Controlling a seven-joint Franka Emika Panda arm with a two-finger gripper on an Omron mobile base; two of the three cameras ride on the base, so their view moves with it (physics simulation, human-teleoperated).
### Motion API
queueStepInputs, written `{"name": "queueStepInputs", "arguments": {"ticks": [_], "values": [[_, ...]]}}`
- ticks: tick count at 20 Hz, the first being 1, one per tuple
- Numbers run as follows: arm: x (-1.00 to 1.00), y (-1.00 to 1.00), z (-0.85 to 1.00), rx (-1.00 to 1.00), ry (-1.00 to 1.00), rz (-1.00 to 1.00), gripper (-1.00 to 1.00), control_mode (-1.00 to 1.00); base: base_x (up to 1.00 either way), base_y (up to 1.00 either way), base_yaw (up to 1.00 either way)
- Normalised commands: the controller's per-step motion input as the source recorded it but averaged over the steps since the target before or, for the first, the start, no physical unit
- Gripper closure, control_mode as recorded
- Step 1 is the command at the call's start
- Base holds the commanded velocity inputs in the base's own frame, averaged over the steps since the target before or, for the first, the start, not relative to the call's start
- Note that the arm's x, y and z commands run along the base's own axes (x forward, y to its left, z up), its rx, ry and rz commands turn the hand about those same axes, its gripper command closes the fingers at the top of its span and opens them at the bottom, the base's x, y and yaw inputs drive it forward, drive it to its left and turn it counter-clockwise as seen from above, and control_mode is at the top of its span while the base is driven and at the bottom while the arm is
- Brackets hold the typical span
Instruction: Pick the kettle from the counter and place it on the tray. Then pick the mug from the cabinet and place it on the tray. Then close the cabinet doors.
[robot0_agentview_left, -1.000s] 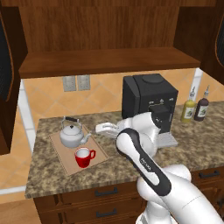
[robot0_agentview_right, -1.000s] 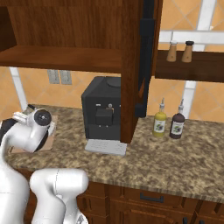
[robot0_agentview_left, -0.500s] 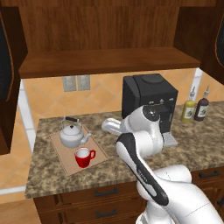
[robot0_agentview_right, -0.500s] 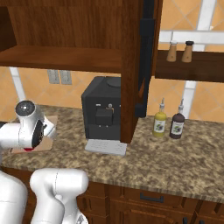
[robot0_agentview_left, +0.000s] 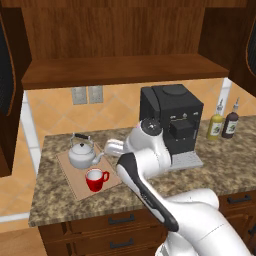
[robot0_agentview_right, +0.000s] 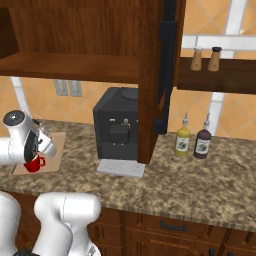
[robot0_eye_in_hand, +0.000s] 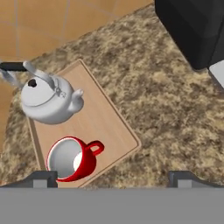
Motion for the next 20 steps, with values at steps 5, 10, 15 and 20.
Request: {"name": "queueStepInputs", "arguments": {"ticks": [5, 10, 15, 20], "values": [[0.0, 0.99, -0.1, -0.32, 0.16, 0.06, -1.0, -1.0, 0.0, 0.0, 0.0], [-0.01, 0.95, -0.32, -0.3, 0.04, 0.11, 1.0, -1.0, 0.0, 0.0, 0.0], [-0.09, 0.41, -0.24, -0.34, -0.01, 0.09, 1.0, -1.0, 0.0, 0.0, 0.0], [-0.1, 0.37, 0.01, -0.42, -0.2, 0.08, 1.0, -1.0, 0.0, 0.0, 0.0]]}}
